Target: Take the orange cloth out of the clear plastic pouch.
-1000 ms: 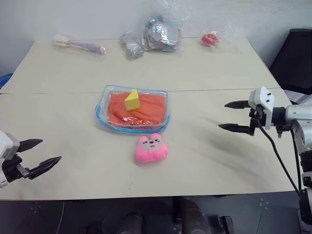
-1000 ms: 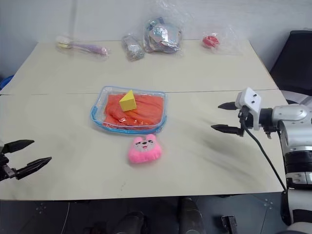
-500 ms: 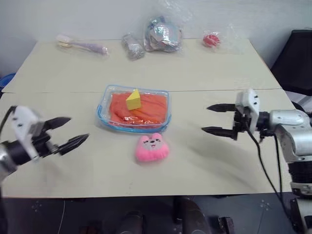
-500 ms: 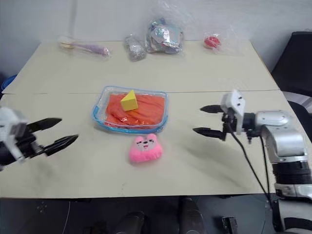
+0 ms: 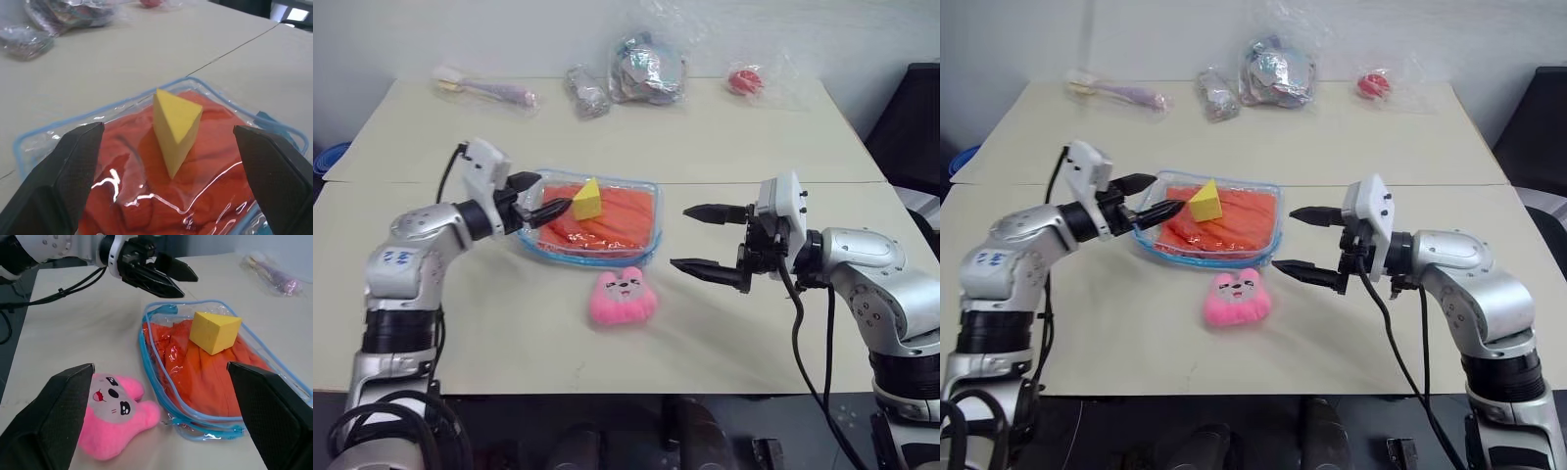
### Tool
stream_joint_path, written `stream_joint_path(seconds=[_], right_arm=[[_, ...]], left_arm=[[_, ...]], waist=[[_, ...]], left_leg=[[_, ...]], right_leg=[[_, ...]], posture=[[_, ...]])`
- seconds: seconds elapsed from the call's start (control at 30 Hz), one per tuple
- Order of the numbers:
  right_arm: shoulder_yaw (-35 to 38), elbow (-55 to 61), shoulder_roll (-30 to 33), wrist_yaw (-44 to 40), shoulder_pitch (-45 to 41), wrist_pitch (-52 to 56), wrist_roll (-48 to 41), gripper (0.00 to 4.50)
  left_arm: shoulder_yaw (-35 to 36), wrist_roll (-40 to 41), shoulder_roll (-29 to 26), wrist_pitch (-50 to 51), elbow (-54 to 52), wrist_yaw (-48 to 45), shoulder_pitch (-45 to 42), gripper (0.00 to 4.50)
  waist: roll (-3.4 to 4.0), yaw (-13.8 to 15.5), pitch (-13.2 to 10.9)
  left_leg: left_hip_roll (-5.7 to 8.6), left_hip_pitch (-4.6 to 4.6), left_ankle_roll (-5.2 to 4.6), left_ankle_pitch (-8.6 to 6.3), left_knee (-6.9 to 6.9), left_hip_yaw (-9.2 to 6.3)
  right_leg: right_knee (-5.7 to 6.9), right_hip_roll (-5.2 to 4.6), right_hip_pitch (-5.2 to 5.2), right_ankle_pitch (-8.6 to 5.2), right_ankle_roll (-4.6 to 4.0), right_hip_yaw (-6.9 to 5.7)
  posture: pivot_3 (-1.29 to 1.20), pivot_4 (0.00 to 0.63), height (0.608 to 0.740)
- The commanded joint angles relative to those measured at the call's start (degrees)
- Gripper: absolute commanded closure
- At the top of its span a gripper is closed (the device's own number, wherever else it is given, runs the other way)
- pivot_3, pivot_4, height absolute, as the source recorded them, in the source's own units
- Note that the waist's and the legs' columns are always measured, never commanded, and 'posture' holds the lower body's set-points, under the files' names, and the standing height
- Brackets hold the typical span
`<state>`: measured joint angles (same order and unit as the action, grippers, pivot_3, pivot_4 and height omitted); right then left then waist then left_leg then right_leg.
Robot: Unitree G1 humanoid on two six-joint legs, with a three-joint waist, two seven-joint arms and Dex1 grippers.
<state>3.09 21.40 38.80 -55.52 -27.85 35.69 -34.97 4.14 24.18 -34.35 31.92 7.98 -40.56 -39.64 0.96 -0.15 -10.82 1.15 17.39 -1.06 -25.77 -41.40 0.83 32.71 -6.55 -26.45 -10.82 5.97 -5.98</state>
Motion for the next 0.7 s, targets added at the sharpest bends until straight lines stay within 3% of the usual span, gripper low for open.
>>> stream_joint_path(seconds=[0.03, 0.37, 0.5, 0.7], right_arm=[[2.27, 2.72, 0.54, 1.25, 0.72, -0.43, -1.30, 0.00], [2.81, 4.48, 0.80, 3.18, 1.75, -0.49, -1.84, 0.00], [2.64, 4.78, 0.76, 3.42, 1.61, -0.52, -1.84, 0.00], [1.92, 4.36, 0.50, 2.86, 0.63, -0.82, -1.83, 0.00]], left_arm=[[-2.28, -2.54, 2.25, -4.04, 4.19, -1.69, -3.07, 0.02], [-4.27, -8.87, 7.61, -12.43, 19.34, -1.23, -10.21, 0.02], [-3.80, -9.16, 8.54, -14.57, 20.76, -2.43, -10.64, 0.79], [-3.39, -9.50, 7.23, -13.32, 17.54, -2.59, -8.62, 2.74]], waist=[[0.00, -0.02, 0.00], [-0.02, 0.12, 0.01], [-0.03, 0.11, 0.01], [-0.03, 0.10, 0.01]], left_leg=[[0.00, 0.00, -0.01, 0.00, 0.00, 0.00], [0.00, 0.03, -0.05, 0.02, -0.08, 0.06], [0.01, 0.04, -0.06, 0.03, -0.09, 0.05], [0.01, 0.04, -0.06, 0.03, -0.09, 0.03]], right_leg=[[0.00, 0.00, 0.00, 0.00, 0.00, 0.00], [0.02, -0.01, 0.00, 0.02, 0.04, 0.00], [0.03, -0.02, 0.00, 0.03, 0.05, 0.00], [0.02, -0.02, 0.00, 0.03, 0.05, 0.00]], posture=[[0.00, 0.150, 0.740], [0.00, 0.150, 0.740], [0.00, 0.150, 0.740], [0.00, 0.150, 0.740]])
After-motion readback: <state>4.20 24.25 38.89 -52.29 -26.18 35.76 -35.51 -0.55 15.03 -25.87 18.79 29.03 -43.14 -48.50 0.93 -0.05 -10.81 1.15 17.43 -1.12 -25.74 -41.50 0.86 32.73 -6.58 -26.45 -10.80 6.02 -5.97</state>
